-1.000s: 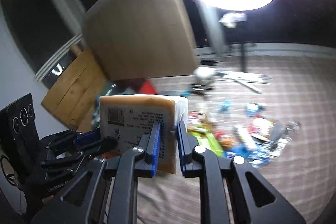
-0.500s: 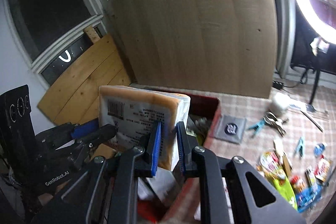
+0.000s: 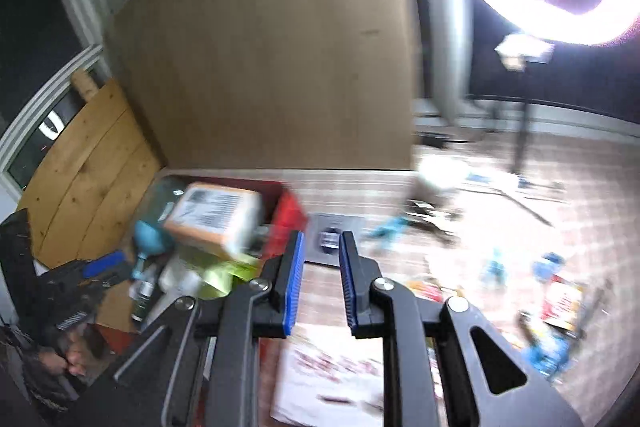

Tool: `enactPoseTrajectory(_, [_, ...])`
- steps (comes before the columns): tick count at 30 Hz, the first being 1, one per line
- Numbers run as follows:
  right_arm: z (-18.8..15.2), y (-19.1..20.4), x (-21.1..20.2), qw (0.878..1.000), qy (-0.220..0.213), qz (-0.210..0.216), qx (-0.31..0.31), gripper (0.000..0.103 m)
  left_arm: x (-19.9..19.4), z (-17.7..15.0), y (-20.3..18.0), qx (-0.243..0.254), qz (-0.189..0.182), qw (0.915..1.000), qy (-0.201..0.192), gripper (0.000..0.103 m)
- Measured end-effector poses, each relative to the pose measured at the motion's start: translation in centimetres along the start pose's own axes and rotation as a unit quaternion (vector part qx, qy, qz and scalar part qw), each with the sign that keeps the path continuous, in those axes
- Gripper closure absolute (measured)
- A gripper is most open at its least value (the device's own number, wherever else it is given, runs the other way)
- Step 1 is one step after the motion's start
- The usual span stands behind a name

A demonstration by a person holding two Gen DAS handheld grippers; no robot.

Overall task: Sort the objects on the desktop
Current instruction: 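Move both tools back over the scattered items on the cloth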

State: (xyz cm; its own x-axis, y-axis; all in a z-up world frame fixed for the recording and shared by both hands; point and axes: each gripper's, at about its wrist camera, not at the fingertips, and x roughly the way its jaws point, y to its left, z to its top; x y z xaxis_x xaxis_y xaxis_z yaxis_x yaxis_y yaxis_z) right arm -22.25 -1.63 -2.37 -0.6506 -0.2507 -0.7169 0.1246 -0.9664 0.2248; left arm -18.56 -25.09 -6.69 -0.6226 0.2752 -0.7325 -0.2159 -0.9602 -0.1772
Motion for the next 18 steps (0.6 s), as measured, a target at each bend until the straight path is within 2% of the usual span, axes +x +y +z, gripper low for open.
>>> enactPoseTrajectory(4, [-2.2,-4.7,-4.0,0.999,-0.01,-0.041,0.027,0.085,-1.4,-0.1,-3.7,0.027,-0.024,0.9993,-0.007,0.074])
enactPoseTrajectory(8, [-4.7,-8.8,-7.5,0.995,-0.018,-0.08,0.053,0.081,-1.2,-0.6,-7.1,0.049,-0.053,0.9974,0.005,0.074])
enactPoseTrajectory(10, [-5.9,-10.6,-8.8,0.994,-0.018,-0.087,0.065,0.077,-1.1,-0.9,-8.8,0.06,-0.067,0.9959,0.011,0.074])
enactPoseTrajectory(18, [-8.5,-16.9,-11.3,0.993,-0.001,-0.081,0.084,0.077,-1.3,-2.3,-15.5,0.082,-0.083,0.9929,0.024,0.072])
